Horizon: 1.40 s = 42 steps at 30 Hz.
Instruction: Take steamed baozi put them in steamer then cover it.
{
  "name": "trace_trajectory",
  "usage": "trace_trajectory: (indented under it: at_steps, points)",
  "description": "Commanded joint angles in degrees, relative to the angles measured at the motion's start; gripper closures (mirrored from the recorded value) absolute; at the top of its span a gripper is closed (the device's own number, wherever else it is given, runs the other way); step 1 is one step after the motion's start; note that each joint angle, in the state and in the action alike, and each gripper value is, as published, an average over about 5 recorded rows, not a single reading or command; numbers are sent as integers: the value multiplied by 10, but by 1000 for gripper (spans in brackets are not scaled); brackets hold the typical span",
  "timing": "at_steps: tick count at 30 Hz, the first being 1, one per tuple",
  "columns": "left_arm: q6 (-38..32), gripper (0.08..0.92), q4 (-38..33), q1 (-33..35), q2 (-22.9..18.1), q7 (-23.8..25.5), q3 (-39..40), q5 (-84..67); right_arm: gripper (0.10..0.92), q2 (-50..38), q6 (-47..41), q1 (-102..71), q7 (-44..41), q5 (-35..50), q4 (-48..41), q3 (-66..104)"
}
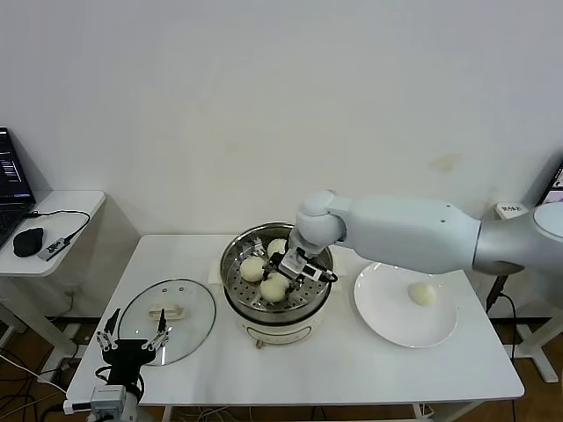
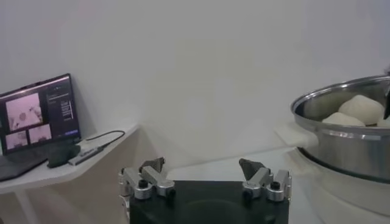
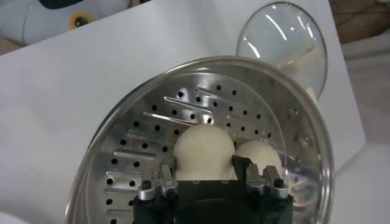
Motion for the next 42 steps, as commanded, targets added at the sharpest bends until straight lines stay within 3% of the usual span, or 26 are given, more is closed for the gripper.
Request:
trace_trajectory:
  at_steps: [1, 7, 16, 24, 35, 42]
  points:
    - [0, 177, 1, 0, 0, 0, 0, 0, 431, 7, 13, -5, 1, -13, 2, -2]
    - [0, 177, 1, 0, 0, 0, 0, 0, 409, 6, 12, 1, -1, -9, 5, -5]
    - [0, 177, 0, 0, 1, 0, 1, 0, 212, -28, 5, 42, -1, 9, 21, -3]
    - [0, 177, -3, -1, 6, 0, 0, -2, 203, -116, -54, 74, -1, 46, 60, 22]
    - [1, 177, -3, -3, 17, 1, 3, -2, 203, -287, -231, 77, -39, 66, 116, 57]
    - [2, 177, -12, -3, 29, 2, 11, -1, 203, -405, -265, 6, -42, 49, 127, 94]
